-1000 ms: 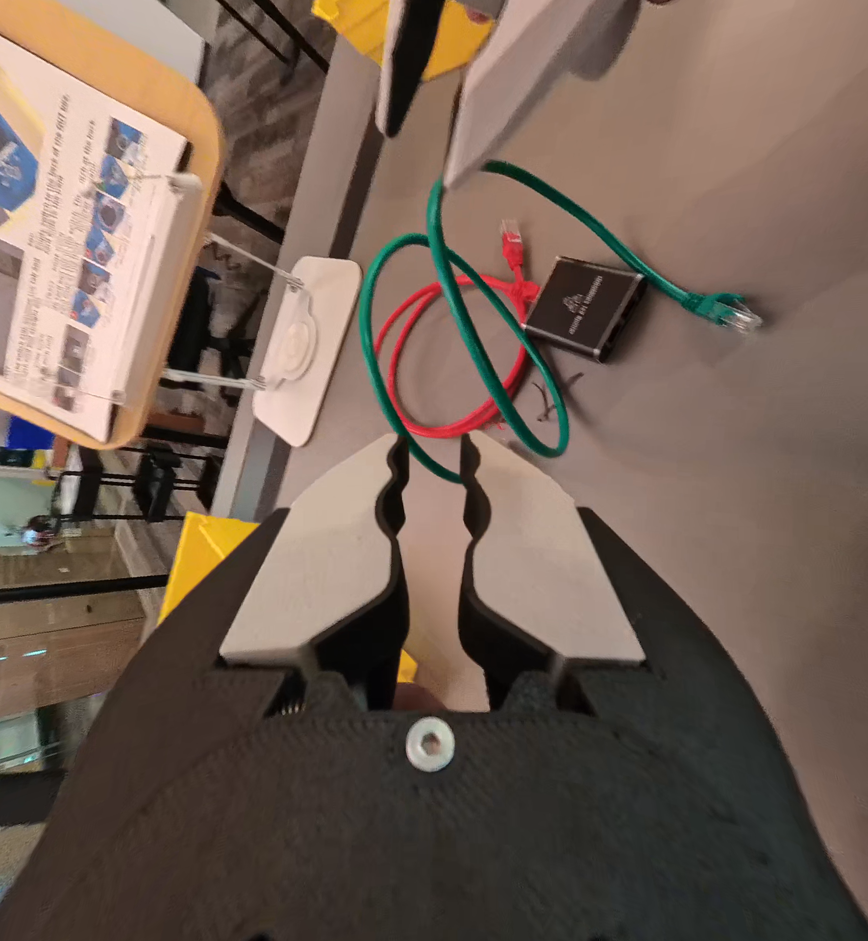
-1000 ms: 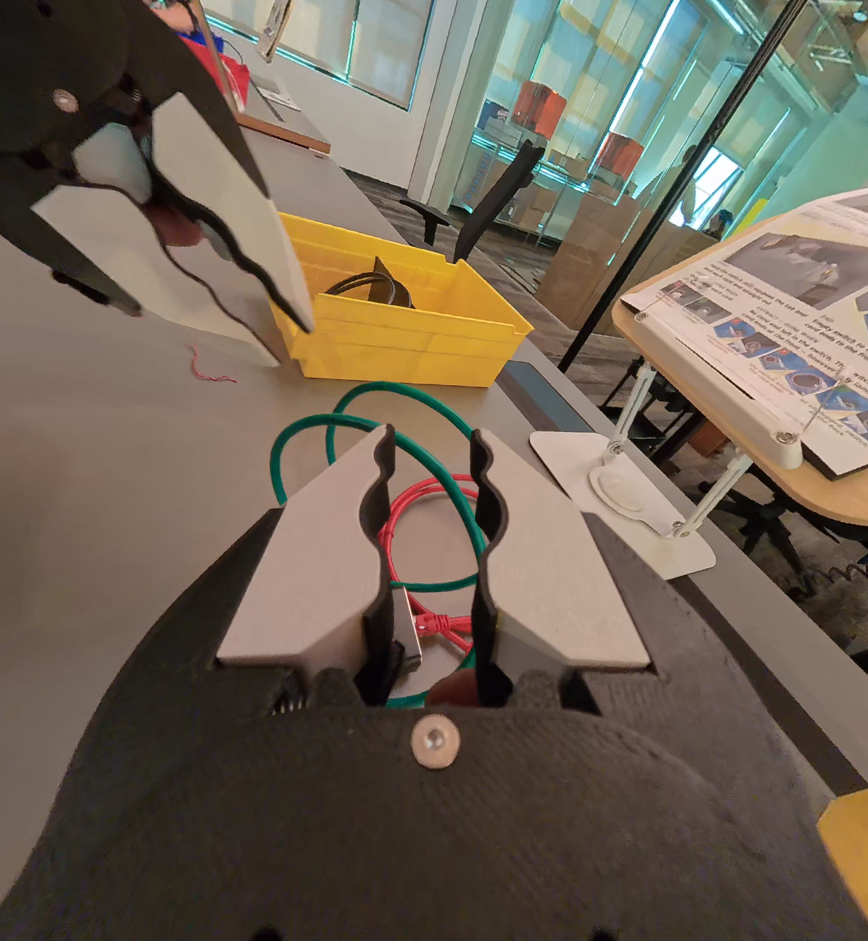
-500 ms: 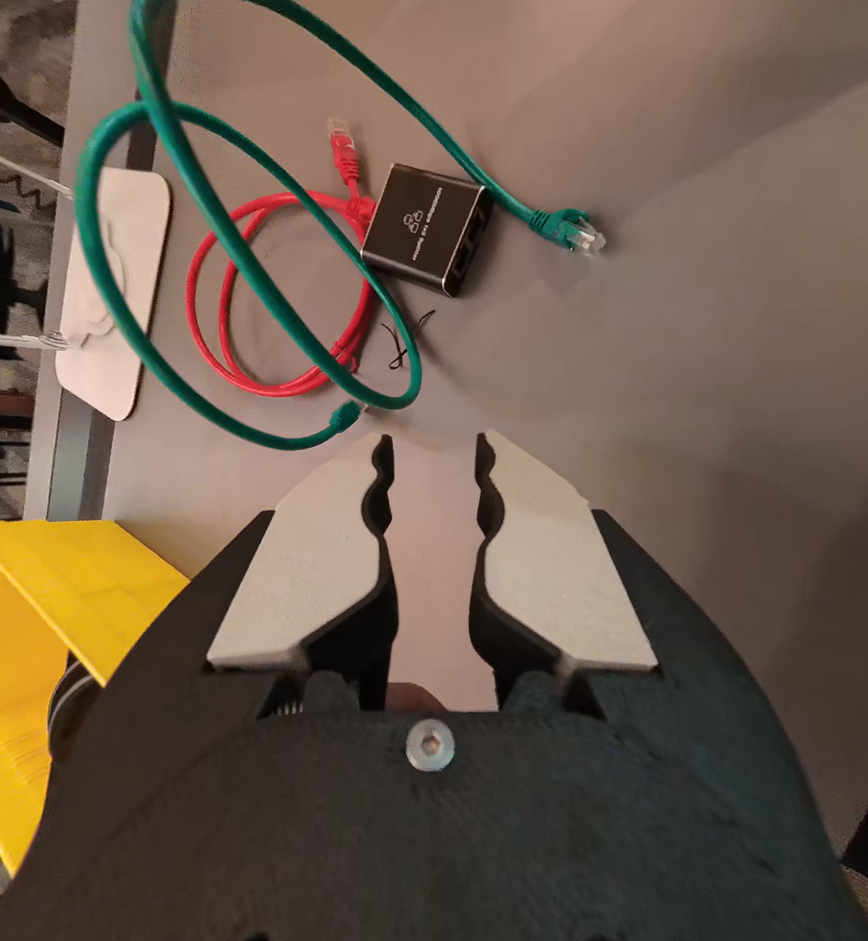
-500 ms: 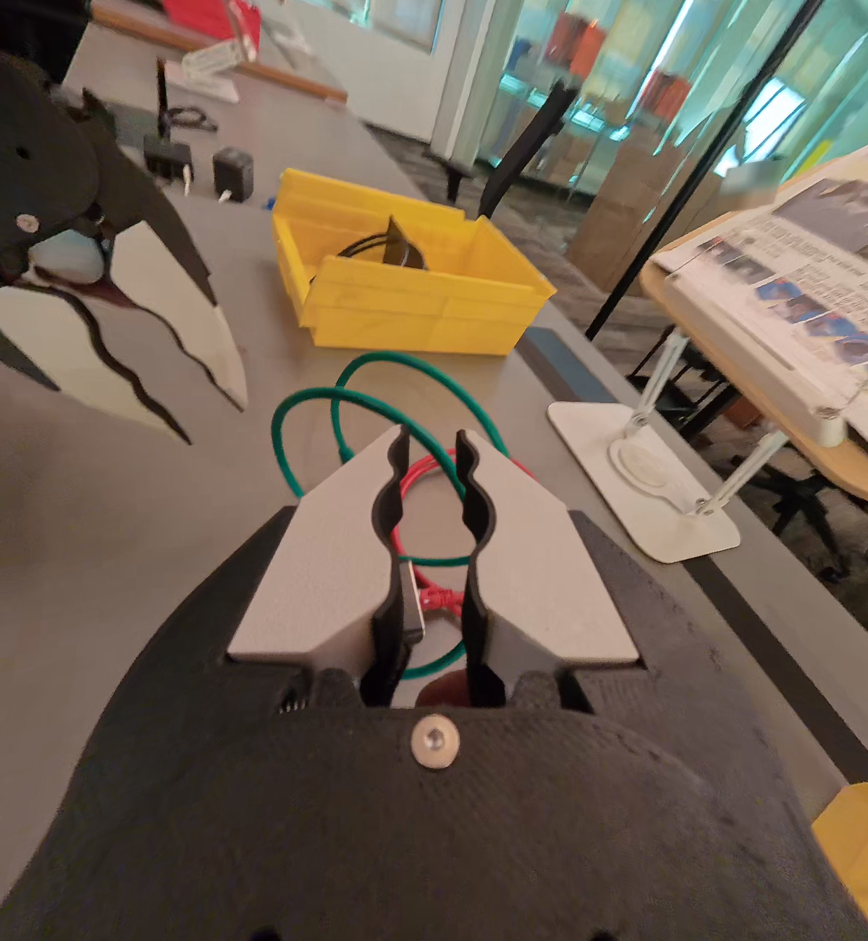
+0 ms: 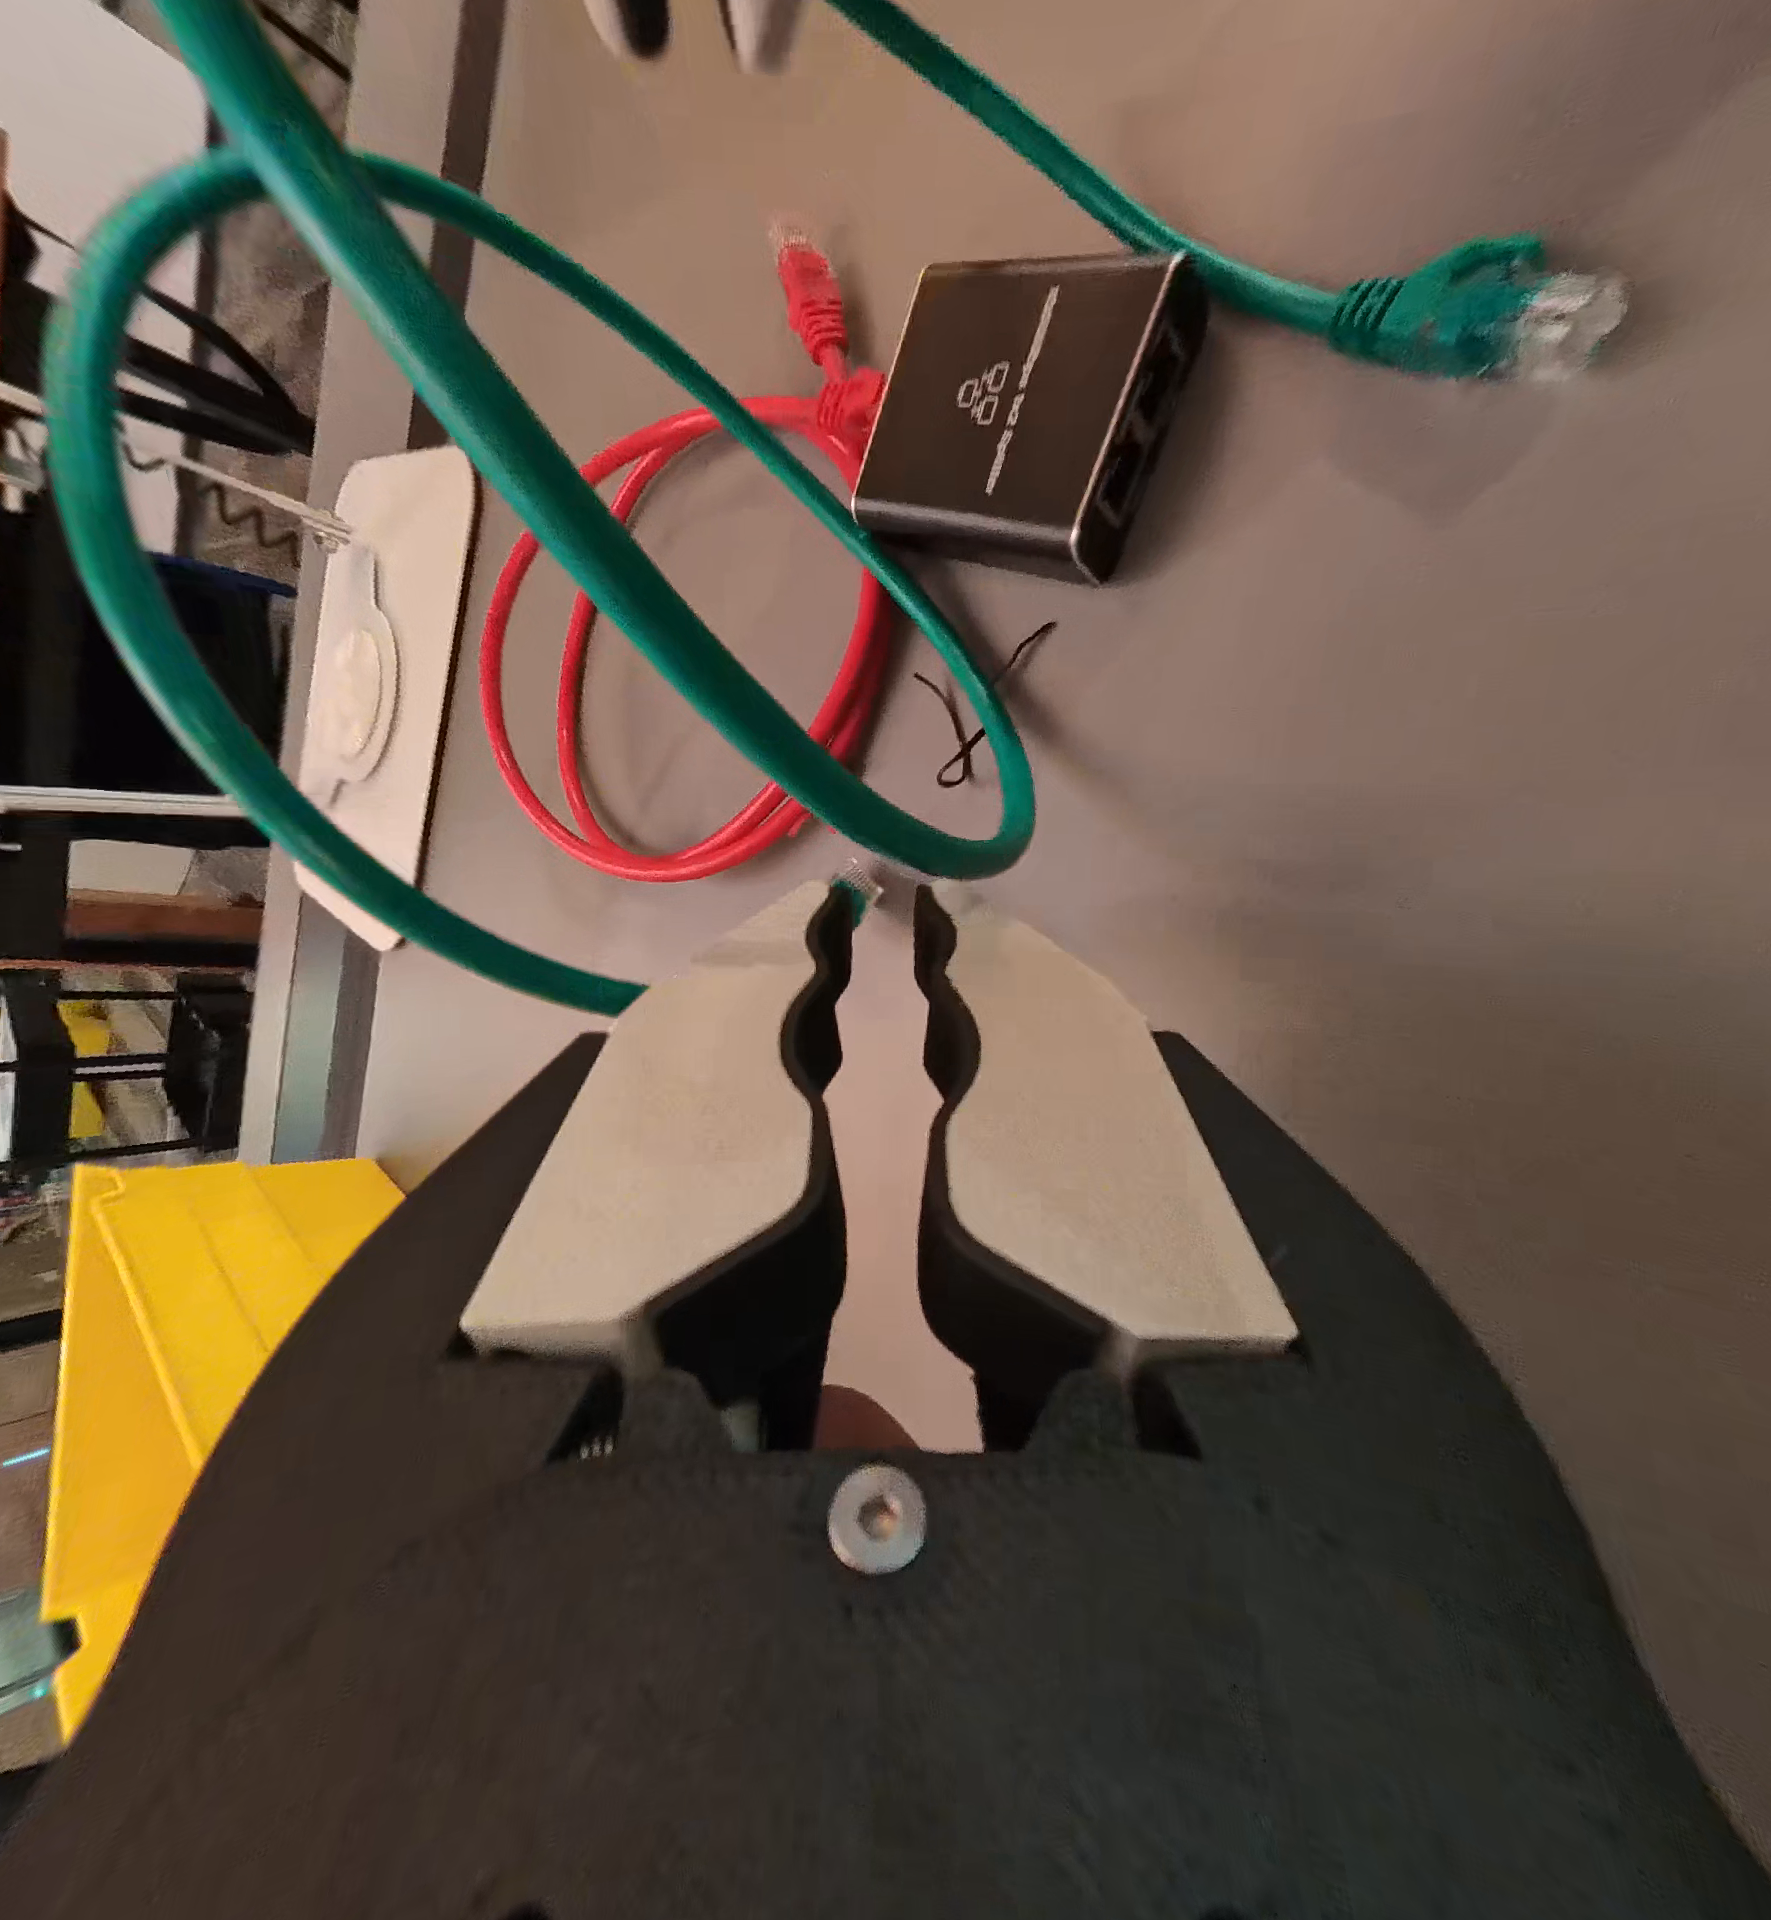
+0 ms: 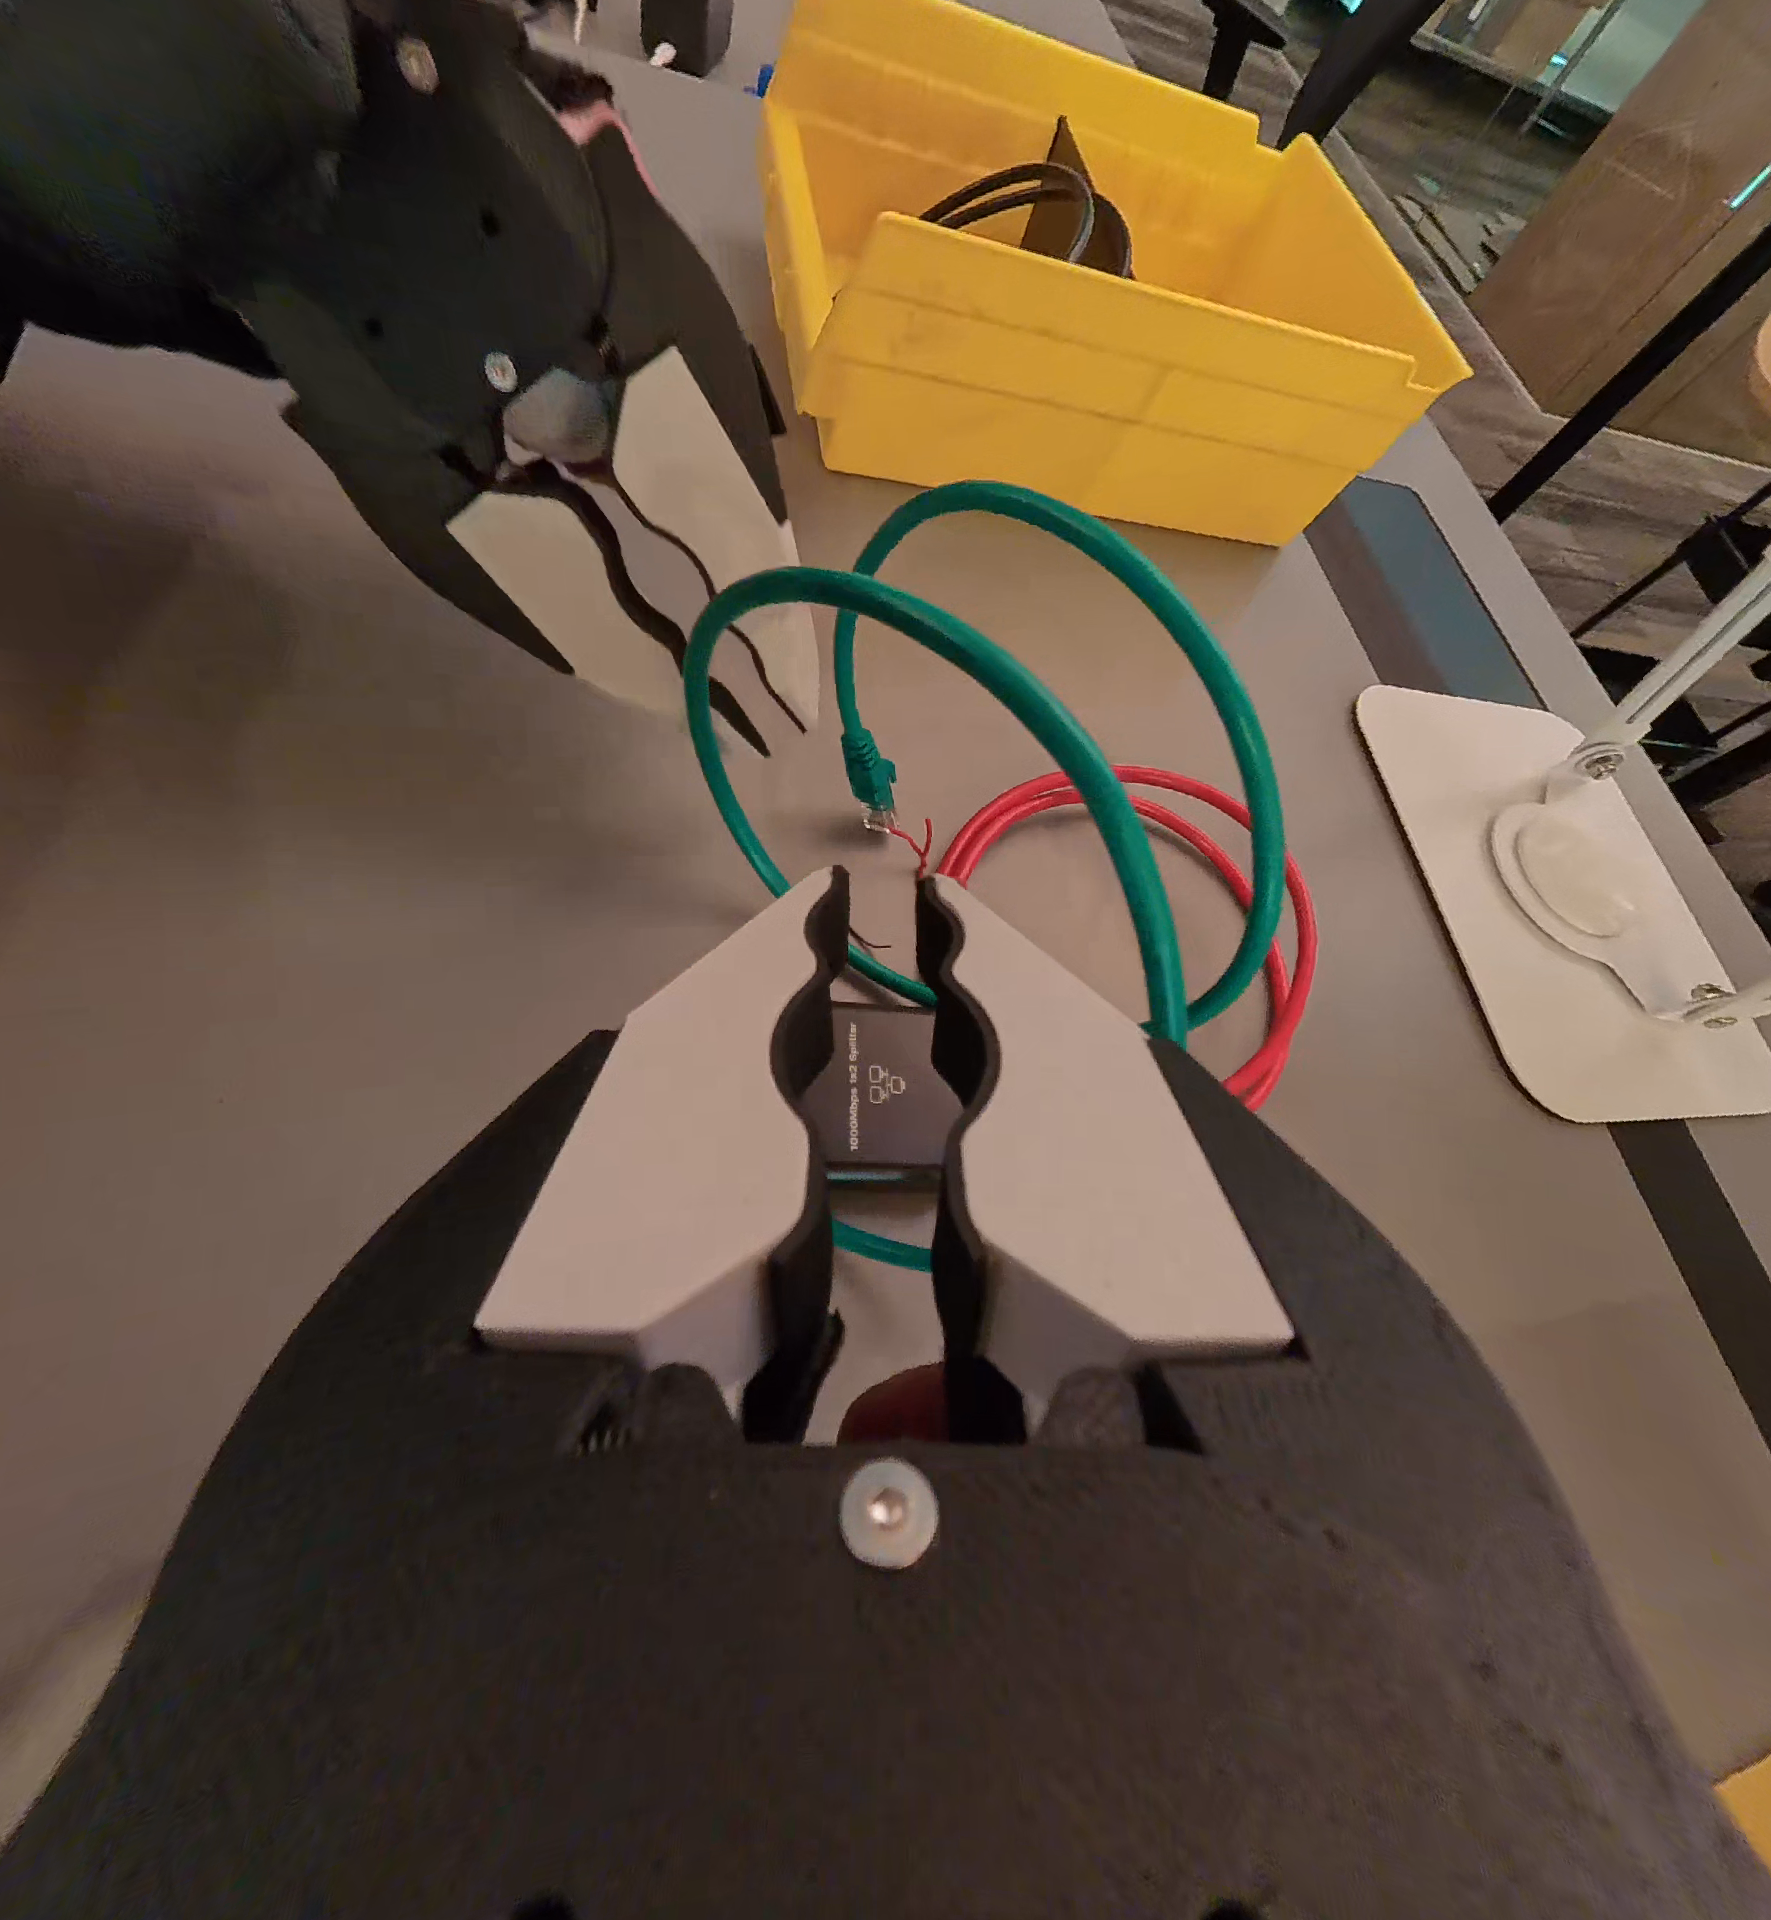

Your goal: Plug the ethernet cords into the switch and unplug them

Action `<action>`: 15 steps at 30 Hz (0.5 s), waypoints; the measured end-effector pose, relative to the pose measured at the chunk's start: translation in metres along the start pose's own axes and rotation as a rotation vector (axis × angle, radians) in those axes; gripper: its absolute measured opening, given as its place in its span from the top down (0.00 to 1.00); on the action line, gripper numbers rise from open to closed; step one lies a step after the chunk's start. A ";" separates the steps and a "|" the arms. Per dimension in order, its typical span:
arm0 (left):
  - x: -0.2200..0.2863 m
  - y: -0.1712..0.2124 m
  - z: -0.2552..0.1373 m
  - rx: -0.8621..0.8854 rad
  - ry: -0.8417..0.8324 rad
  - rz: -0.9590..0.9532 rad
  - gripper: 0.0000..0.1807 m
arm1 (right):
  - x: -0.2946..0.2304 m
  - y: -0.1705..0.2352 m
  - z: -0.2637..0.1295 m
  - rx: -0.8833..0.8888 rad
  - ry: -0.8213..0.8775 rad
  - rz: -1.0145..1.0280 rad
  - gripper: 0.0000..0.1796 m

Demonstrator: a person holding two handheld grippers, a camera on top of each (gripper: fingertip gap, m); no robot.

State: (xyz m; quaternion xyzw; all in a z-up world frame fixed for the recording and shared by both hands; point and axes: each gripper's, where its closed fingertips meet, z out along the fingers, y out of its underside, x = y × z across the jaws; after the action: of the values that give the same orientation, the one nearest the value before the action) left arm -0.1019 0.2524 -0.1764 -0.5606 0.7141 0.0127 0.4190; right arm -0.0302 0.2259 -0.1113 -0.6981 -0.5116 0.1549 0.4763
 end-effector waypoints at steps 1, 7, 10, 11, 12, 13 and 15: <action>0.000 0.001 0.005 0.007 0.003 0.005 0.94 | 0.002 0.000 -0.001 0.003 0.006 0.004 0.94; 0.009 -0.011 0.027 0.090 0.058 0.011 0.89 | 0.006 0.000 -0.001 0.016 0.017 0.016 0.94; 0.020 -0.014 0.036 0.102 0.110 0.017 0.88 | 0.005 0.000 0.001 0.016 0.016 0.013 0.95; 0.021 -0.015 0.038 0.108 0.120 0.015 0.88 | 0.004 0.000 0.001 0.016 0.014 0.013 0.95; 0.021 -0.015 0.041 0.104 0.120 0.018 0.89 | 0.004 0.000 0.001 0.016 0.013 0.014 0.95; 0.022 -0.014 0.043 0.098 0.127 0.022 0.89 | 0.004 0.001 0.001 0.016 0.013 0.015 0.94; 0.025 -0.017 0.047 0.100 0.149 0.020 0.91 | 0.005 0.001 0.001 0.017 0.012 0.017 0.94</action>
State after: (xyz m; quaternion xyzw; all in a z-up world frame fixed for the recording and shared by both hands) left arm -0.0615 0.2498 -0.2145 -0.5312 0.7487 -0.0608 0.3920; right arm -0.0284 0.2305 -0.1114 -0.6993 -0.5012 0.1591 0.4841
